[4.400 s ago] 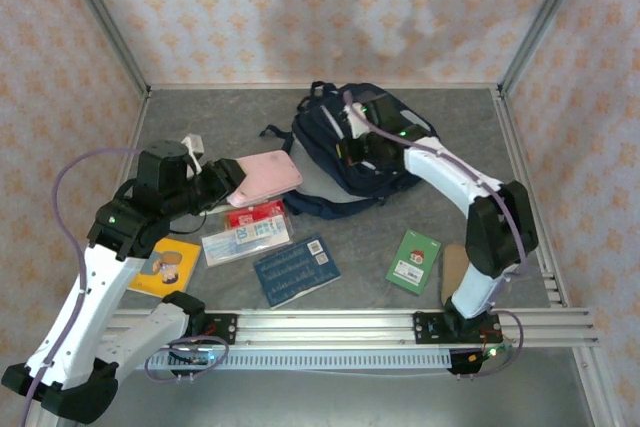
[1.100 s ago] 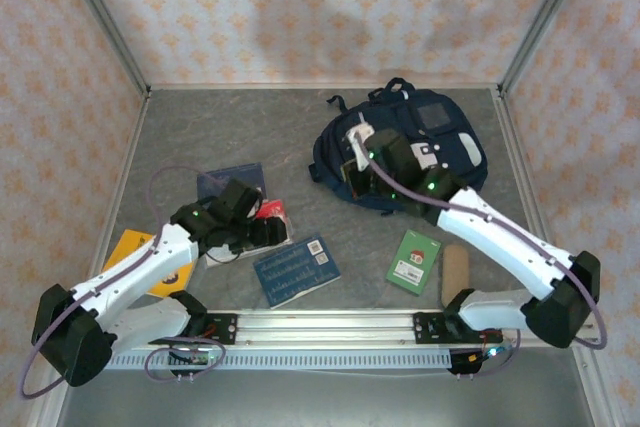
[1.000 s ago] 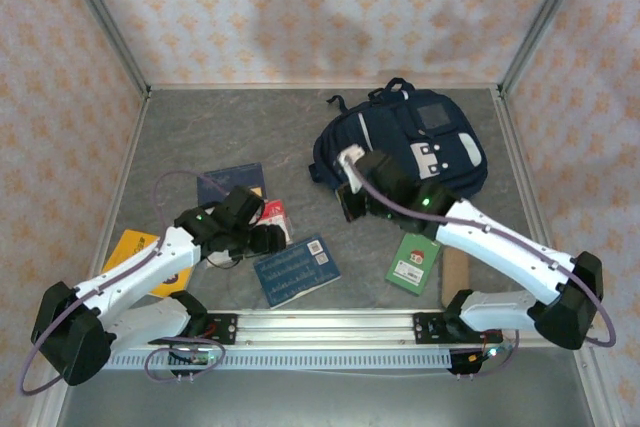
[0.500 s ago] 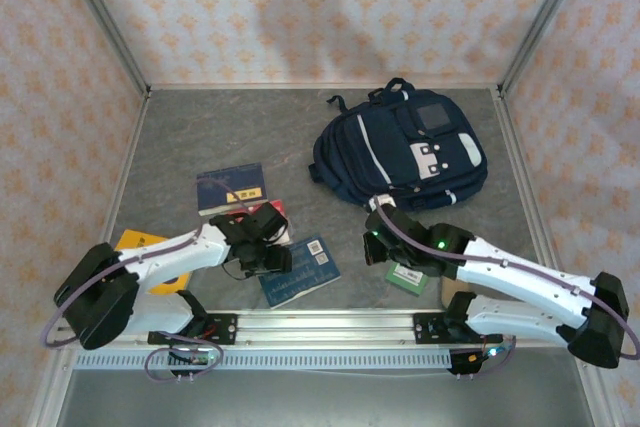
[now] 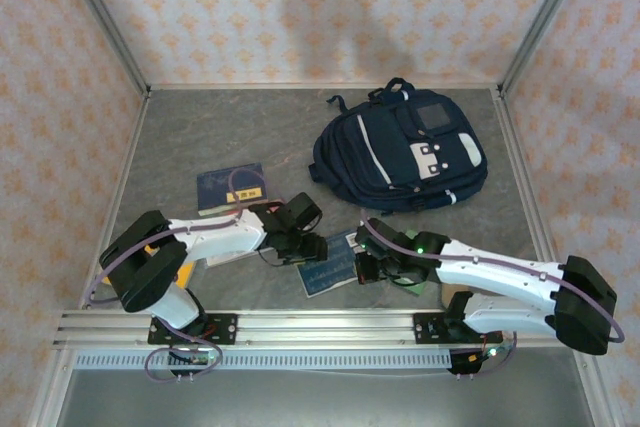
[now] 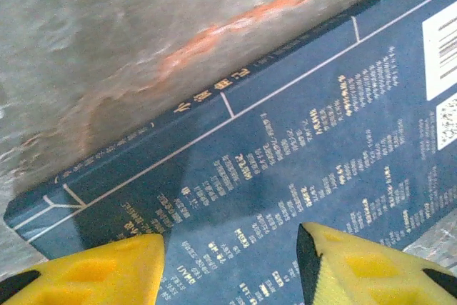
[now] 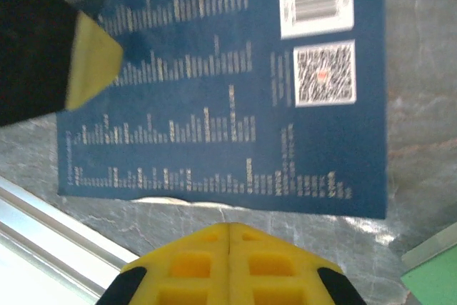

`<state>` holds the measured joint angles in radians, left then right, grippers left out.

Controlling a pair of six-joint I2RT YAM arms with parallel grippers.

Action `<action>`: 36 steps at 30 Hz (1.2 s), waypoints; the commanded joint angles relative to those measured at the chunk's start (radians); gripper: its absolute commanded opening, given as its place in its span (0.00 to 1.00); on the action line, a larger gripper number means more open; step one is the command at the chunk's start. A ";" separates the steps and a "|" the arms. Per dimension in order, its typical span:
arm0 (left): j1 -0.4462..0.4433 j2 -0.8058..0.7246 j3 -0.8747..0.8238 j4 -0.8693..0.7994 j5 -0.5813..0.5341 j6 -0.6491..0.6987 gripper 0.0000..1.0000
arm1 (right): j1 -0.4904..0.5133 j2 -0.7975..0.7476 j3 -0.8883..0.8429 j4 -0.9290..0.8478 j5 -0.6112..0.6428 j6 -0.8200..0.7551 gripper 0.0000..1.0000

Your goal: Pack the student bag

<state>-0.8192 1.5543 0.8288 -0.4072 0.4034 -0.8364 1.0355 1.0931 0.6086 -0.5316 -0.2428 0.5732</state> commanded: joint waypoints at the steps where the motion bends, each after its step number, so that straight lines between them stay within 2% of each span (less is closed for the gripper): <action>1: -0.003 -0.018 0.057 -0.073 -0.063 0.062 0.59 | 0.005 0.029 -0.033 -0.002 -0.079 0.043 0.00; 6: 0.037 -0.025 0.117 -0.165 -0.092 0.164 0.67 | 0.009 0.060 -0.076 -0.016 -0.075 0.079 0.00; 14: 0.067 0.165 0.265 -0.173 -0.084 0.268 0.68 | 0.005 0.222 -0.027 0.019 0.054 0.132 0.00; 20: 0.081 0.264 0.344 -0.202 -0.086 0.334 0.68 | -0.057 0.285 0.058 -0.018 0.139 0.118 0.00; 32: 0.092 0.190 0.258 -0.170 0.006 0.309 0.68 | -0.220 0.494 0.297 -0.042 0.096 -0.028 0.00; 36: 0.094 0.158 0.208 -0.111 0.068 0.233 0.68 | -0.286 0.555 0.361 -0.076 0.092 -0.036 0.00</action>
<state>-0.7246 1.7626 1.0702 -0.5682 0.3893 -0.5510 0.7902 1.6100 0.9173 -0.5945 -0.1753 0.5705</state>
